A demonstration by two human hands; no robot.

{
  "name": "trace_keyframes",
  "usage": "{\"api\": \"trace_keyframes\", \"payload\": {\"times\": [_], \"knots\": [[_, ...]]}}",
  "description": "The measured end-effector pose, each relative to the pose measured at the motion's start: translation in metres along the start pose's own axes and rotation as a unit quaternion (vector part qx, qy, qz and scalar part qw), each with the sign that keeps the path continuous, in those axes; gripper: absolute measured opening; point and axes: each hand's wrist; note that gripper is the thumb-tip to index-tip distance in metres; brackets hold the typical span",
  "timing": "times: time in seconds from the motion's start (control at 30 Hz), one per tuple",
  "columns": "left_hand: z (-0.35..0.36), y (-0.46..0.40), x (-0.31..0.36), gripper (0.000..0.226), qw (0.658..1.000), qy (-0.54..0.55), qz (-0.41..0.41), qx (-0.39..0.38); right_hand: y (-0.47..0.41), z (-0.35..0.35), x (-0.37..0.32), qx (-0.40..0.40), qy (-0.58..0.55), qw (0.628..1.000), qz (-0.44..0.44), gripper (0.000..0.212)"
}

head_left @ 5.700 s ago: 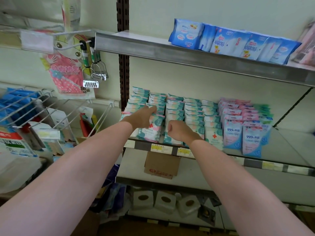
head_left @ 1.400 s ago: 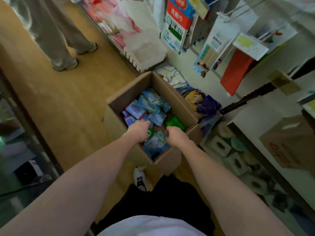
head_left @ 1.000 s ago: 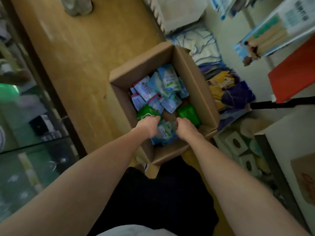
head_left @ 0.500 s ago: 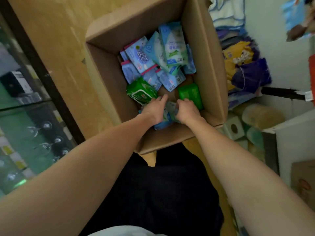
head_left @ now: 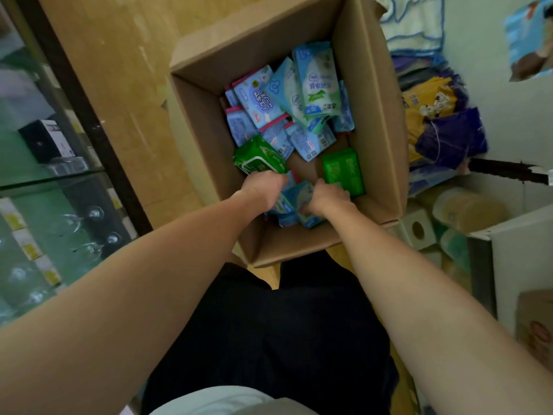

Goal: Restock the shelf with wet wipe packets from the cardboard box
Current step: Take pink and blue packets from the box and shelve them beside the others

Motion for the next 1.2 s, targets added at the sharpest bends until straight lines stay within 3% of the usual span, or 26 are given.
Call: {"api": "trace_keyframes", "payload": {"times": [0.1, 0.3, 0.6, 0.73, 1.03, 1.2], "knots": [[-0.003, 0.002, -0.003, 0.031, 1.000, 0.019, 0.007, 0.014, 0.004, -0.001, -0.008, -0.022, -0.012, 0.999, 0.032, 0.091], [-0.021, 0.011, 0.008, 0.025, 0.997, 0.042, 0.003, 0.062, 0.016, -0.006, -0.012, -0.029, -0.059, 0.997, 0.037, 0.062], [-0.067, 0.067, 0.026, 0.020, 0.995, 0.010, 0.012, 0.100, 0.085, -0.023, -0.002, 0.193, -0.167, 0.967, 0.025, 0.019], [-0.087, 0.104, 0.036, 0.008, 0.991, -0.022, 0.054, 0.120, 0.135, -0.020, -0.004, 0.276, -0.237, 0.930, 0.057, 0.016], [-0.096, 0.187, 0.069, 0.021, 0.961, -0.086, 0.207, 0.161, 0.255, 0.029, -0.012, 0.422, -0.380, 0.811, 0.138, 0.021], [-0.081, 0.235, 0.126, 0.031, 0.925, -0.145, 0.309, 0.164, 0.325, 0.072, 0.006, 0.469, -0.394, 0.764, 0.201, 0.041]]}}
Point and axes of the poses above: each hand's wrist, its own y-axis away from the middle knuckle, its own z-axis out of the palm, x = y × z, and after that the axes turned 15 degrees about y, right-handed
